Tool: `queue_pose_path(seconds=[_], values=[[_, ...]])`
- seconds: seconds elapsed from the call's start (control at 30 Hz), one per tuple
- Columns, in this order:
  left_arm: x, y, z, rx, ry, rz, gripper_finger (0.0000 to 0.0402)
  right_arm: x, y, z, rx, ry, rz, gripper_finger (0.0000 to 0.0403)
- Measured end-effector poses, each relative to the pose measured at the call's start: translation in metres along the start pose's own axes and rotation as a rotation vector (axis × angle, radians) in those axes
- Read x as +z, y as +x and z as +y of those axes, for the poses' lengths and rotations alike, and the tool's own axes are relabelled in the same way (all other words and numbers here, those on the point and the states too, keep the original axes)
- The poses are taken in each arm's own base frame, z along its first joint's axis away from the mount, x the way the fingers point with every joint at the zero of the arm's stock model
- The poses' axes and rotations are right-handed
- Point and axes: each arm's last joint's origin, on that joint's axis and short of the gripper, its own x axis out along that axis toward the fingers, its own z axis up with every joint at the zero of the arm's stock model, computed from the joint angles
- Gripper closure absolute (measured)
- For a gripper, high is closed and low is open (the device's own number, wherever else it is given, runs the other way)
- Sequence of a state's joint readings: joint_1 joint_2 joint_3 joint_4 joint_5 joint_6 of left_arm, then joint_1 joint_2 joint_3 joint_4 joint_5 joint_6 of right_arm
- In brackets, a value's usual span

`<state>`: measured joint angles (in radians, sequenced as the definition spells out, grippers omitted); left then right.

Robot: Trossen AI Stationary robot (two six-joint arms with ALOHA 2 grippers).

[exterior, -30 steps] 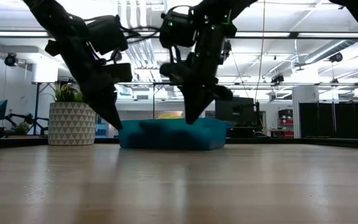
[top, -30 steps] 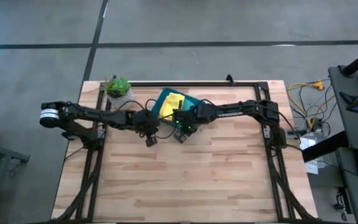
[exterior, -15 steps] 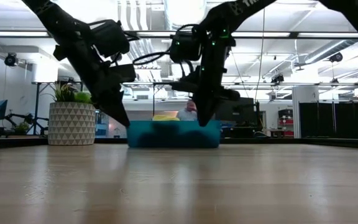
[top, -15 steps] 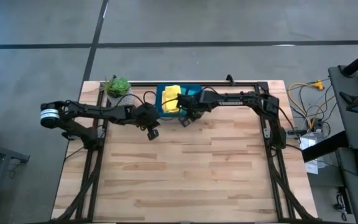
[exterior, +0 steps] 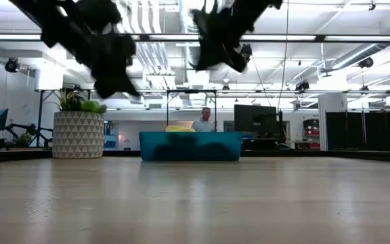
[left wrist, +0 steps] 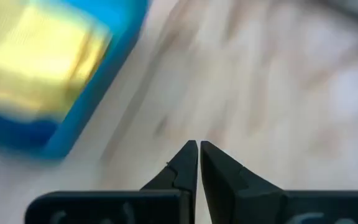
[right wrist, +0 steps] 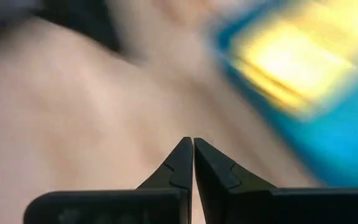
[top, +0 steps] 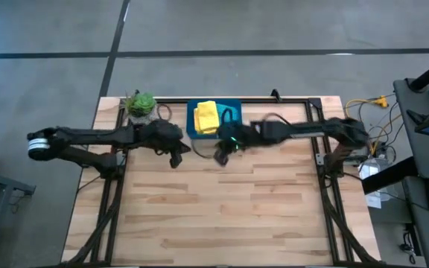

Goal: Fold microfiber towels
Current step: Return to Home Position

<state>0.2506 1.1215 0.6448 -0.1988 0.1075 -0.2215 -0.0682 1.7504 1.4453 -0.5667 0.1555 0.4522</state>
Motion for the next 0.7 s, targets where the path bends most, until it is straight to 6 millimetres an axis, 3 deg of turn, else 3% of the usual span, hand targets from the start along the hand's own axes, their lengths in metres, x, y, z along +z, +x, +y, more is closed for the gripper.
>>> queue_pose_path(seconds=[0.1,0.2,0.33,0.43,0.53,0.7], values=[[0.015,-0.022,-0.013,-0.134,-0.006,-0.207,0.0396,-0.005,-0.015,0.029,0.342,0.005,-0.289,0.0394],[0.049,-0.054,-0.026,-0.270,-0.029,-0.499,0.0399,0.000,-0.035,0.036,0.593,0.051,-0.644,0.0394],[0.094,-0.108,-0.042,-0.362,0.040,-0.852,0.0401,0.017,-0.088,0.011,0.645,0.019,-1.059,0.0394],[0.112,-0.139,-0.048,-0.332,0.077,-0.964,0.0401,0.017,-0.141,-0.009,0.622,-0.016,-1.192,0.0394],[0.117,-0.167,-0.050,-0.307,0.097,-1.068,0.0401,0.000,-0.192,-0.033,0.586,-0.049,-1.334,0.0394],[0.092,-0.204,-0.043,-0.170,0.068,-1.150,0.0401,-0.048,-0.253,-0.078,0.510,-0.004,-1.529,0.0394]])
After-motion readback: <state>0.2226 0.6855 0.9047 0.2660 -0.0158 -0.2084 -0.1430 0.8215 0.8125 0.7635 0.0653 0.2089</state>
